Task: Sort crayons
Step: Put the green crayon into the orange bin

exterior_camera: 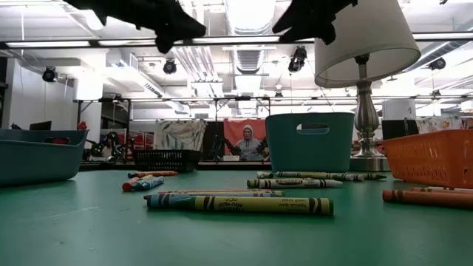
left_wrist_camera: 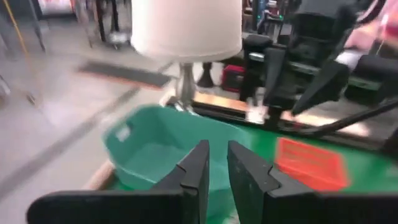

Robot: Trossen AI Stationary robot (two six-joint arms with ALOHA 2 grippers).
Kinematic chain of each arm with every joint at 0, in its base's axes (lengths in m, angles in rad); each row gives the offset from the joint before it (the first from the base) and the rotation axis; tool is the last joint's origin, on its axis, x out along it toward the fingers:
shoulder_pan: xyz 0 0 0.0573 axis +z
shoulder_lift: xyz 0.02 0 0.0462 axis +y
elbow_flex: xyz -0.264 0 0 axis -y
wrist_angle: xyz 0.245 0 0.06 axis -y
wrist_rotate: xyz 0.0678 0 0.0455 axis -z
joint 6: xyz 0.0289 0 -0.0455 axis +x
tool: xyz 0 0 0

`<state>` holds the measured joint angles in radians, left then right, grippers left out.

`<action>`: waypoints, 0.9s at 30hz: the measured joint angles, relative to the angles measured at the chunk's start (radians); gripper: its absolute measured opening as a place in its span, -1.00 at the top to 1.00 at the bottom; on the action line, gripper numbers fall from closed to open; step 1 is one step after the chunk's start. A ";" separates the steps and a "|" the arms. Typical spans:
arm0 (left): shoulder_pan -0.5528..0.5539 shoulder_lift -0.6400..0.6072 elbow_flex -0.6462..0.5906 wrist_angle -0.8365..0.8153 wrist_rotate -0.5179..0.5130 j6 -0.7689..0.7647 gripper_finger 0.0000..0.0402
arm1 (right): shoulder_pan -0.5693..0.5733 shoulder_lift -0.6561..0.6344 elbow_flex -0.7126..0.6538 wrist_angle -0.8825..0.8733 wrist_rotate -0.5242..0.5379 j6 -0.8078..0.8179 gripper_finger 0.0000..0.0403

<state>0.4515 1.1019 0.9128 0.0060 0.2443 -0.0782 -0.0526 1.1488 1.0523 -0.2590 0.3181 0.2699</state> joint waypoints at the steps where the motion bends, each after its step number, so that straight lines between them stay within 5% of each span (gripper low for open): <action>1: -0.019 -0.016 -0.004 -0.020 0.000 -0.035 0.80 | 0.001 0.005 0.003 0.005 -0.019 0.048 0.15; 5: -0.120 -0.087 -0.039 -0.025 -0.005 -0.114 0.80 | 0.008 0.029 0.004 0.004 -0.168 0.231 0.15; 10: -0.291 -0.187 -0.145 0.023 -0.182 -0.144 0.80 | 0.053 0.093 0.001 -0.008 -0.310 0.353 0.15; 14: -0.422 -0.247 -0.240 0.107 -0.306 -0.156 0.80 | 0.094 0.156 0.004 -0.074 -0.320 0.378 0.15; 19: -0.530 -0.282 -0.333 0.153 -0.321 -0.152 0.80 | 0.120 0.227 0.037 -0.204 -0.317 0.365 0.15; 27: -0.563 -0.248 -0.447 0.192 -0.519 -0.152 0.80 | 0.121 0.378 0.149 -0.547 -0.317 0.427 0.15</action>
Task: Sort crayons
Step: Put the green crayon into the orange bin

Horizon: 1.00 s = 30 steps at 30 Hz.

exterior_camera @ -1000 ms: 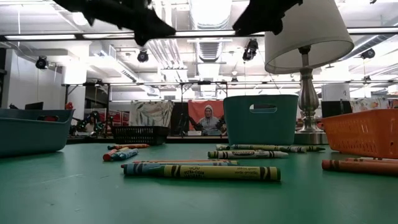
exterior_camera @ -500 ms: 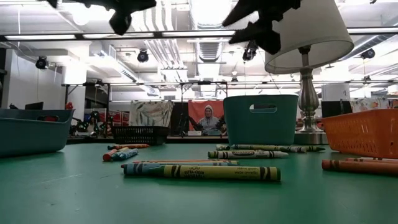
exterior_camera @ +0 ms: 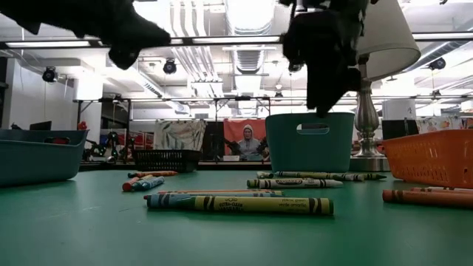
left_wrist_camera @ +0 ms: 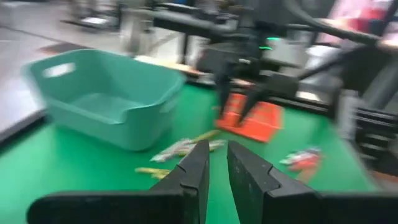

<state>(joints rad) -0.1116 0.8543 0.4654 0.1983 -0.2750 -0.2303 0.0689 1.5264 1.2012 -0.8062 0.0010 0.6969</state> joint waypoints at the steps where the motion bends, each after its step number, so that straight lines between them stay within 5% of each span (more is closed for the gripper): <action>1: 0.000 0.007 -0.004 0.002 -0.045 0.001 0.80 | 0.001 0.024 0.016 -0.009 -0.001 0.015 0.15; 5: 0.000 0.026 0.006 0.002 -0.162 0.001 0.80 | 0.002 0.141 0.109 -0.003 -0.001 0.075 0.15; 14: -0.001 0.029 0.083 -0.005 -0.169 0.013 0.80 | 0.001 0.377 0.320 -0.049 0.078 0.063 0.20; 30: -0.001 0.030 0.097 -0.006 -0.176 0.041 0.80 | -0.021 0.472 0.355 -0.044 0.209 0.186 0.23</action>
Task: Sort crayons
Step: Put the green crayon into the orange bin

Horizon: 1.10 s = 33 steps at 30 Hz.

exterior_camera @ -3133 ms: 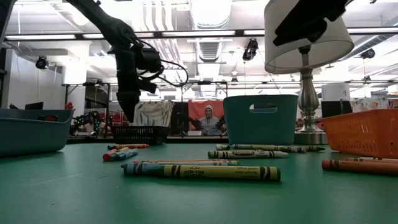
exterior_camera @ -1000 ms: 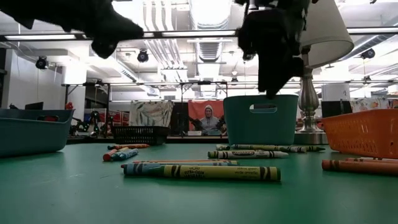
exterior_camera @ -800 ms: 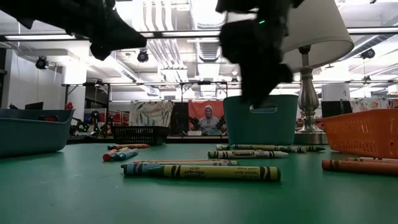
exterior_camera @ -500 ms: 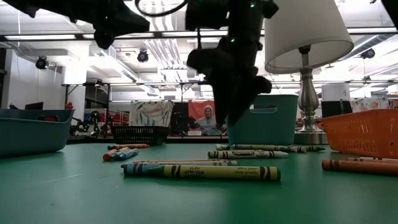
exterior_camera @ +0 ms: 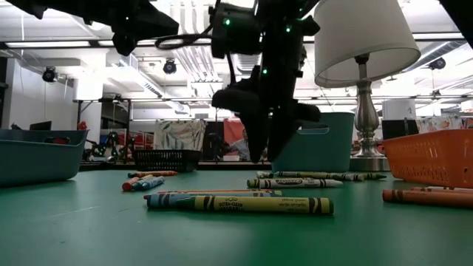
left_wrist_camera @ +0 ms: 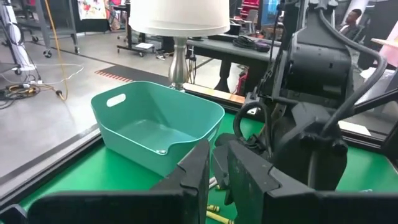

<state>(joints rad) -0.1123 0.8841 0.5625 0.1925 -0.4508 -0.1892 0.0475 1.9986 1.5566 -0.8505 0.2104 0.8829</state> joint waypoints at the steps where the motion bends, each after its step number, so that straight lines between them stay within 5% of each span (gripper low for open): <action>1: 0.000 0.000 0.000 0.000 -0.010 0.005 0.80 | 0.000 0.008 0.000 0.001 0.000 0.000 0.23; 33: 0.003 0.006 -0.002 0.002 -0.063 0.088 0.80 | 0.012 0.032 -0.071 0.130 0.033 0.025 0.38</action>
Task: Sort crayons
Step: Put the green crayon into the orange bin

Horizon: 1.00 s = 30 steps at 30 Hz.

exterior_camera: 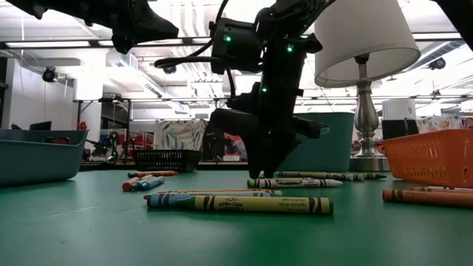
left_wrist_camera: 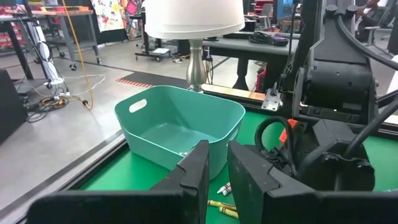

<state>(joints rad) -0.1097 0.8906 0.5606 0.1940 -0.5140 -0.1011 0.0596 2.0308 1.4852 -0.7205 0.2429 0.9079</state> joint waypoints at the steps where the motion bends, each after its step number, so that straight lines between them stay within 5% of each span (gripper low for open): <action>1: 0.000 0.000 0.000 0.000 0.000 0.000 0.80 | 0.004 0.000 -0.002 0.004 0.002 0.000 0.38; 10: 0.000 0.000 0.000 0.000 0.000 0.006 0.80 | 0.017 -0.002 -0.026 0.055 0.005 -0.037 0.50; 21: 0.000 0.000 0.000 0.000 0.000 0.006 0.80 | 0.033 -0.002 -0.028 0.061 0.001 -0.085 0.92; 30: 0.000 0.000 0.000 0.000 0.000 0.005 0.80 | 0.036 -0.029 -0.011 0.042 -0.040 -0.134 0.93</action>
<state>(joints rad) -0.1101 0.8906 0.5606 0.1939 -0.5140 -0.0958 0.0959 2.0014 1.4745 -0.6784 0.2025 0.7741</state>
